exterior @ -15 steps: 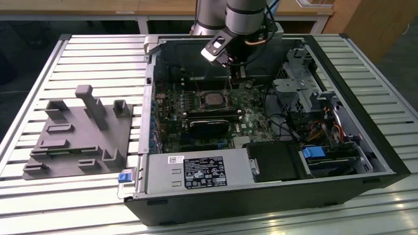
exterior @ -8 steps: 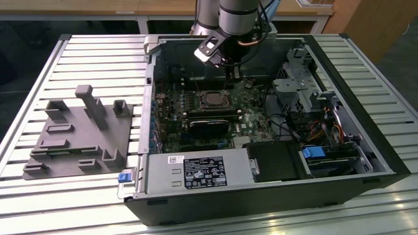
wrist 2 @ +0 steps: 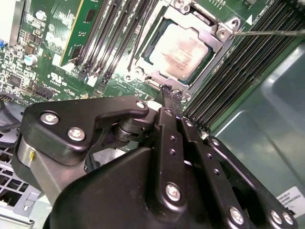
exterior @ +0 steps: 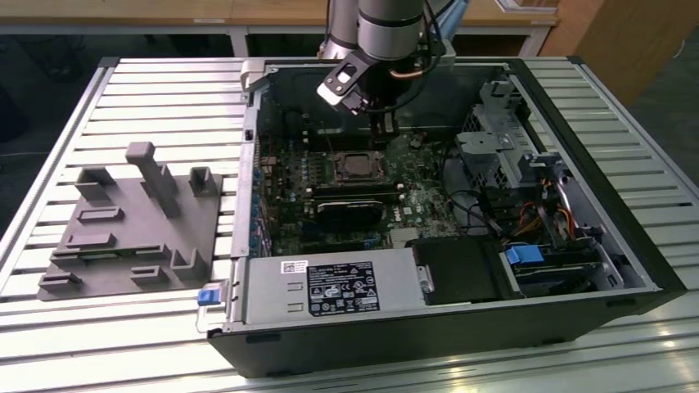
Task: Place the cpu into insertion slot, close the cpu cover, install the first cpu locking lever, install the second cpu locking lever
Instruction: 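Close the cpu cover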
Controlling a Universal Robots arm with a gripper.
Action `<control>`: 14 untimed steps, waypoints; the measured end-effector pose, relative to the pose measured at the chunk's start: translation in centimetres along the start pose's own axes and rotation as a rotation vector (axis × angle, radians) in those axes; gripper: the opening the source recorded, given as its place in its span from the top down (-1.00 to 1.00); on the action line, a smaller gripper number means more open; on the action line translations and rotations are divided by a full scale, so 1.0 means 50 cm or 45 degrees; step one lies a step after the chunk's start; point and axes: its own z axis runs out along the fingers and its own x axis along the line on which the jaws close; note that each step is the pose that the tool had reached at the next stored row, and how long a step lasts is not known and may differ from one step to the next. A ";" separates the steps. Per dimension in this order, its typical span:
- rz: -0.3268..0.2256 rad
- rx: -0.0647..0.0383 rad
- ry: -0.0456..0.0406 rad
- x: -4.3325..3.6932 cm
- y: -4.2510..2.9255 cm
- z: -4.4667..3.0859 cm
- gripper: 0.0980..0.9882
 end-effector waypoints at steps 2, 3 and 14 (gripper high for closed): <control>0.000 0.000 0.000 0.000 -0.005 0.000 0.98; 0.000 0.000 0.000 0.000 -0.008 0.000 0.98; 0.000 0.000 0.000 0.000 -0.040 -0.001 0.98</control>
